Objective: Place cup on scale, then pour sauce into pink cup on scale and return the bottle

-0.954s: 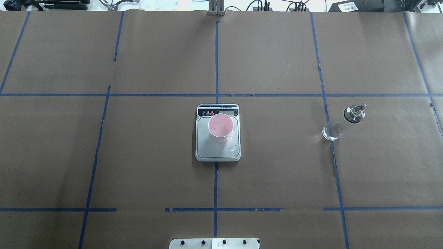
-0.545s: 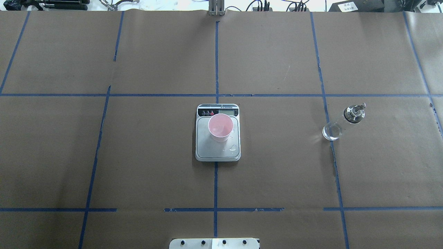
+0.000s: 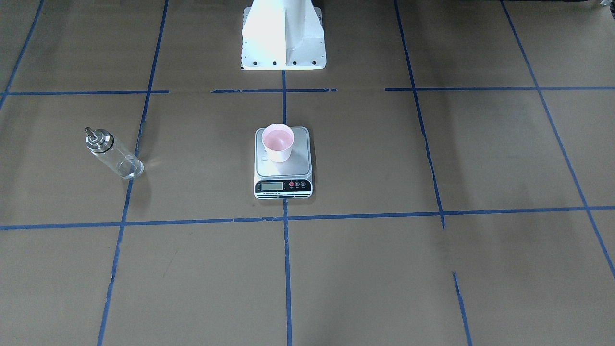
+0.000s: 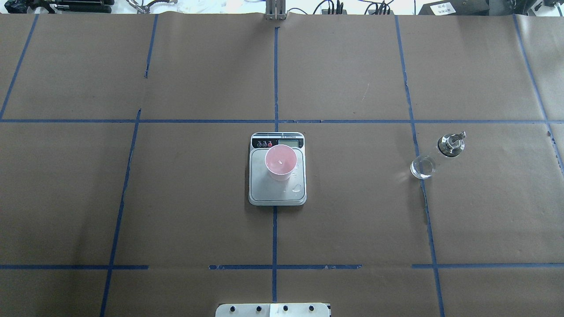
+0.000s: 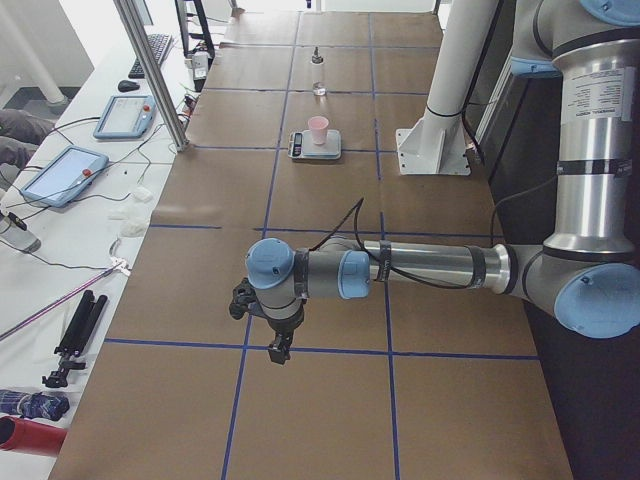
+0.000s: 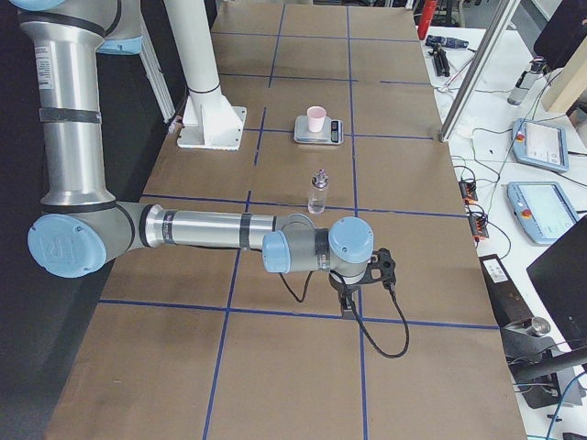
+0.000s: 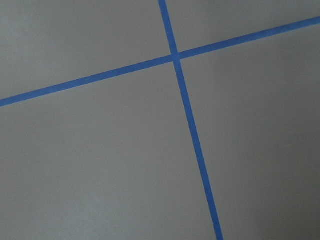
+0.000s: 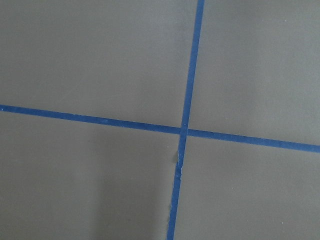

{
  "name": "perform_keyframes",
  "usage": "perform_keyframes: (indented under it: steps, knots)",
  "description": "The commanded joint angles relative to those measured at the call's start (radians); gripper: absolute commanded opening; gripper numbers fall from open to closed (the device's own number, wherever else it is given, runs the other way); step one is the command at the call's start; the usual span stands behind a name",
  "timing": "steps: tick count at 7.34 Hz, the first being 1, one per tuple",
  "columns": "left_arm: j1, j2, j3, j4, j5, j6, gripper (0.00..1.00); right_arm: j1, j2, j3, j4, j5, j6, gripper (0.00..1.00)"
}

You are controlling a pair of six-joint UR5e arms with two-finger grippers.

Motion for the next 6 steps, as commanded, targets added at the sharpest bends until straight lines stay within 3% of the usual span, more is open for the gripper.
perform_keyframes:
  steps: [1, 3, 5, 6]
  knots:
    - [0.000, 0.000, -0.003, 0.000, 0.000, 0.000, 1.00, -0.011, 0.009, 0.005, -0.027, -0.002, 0.058, 1.00]
    - [-0.002, -0.011, -0.003, 0.003, 0.000, -0.016, 1.00, -0.018, 0.009, 0.004, -0.027, -0.001, 0.062, 1.00]
    - [-0.003, -0.020, -0.007, -0.003, -0.003, -0.207, 1.00, -0.018, 0.006, 0.004, -0.027, -0.001, 0.062, 1.00]
    - [-0.003, -0.022, -0.013, -0.003, -0.002, -0.214, 1.00, -0.019, 0.006, 0.004, -0.027, -0.001, 0.062, 1.00]
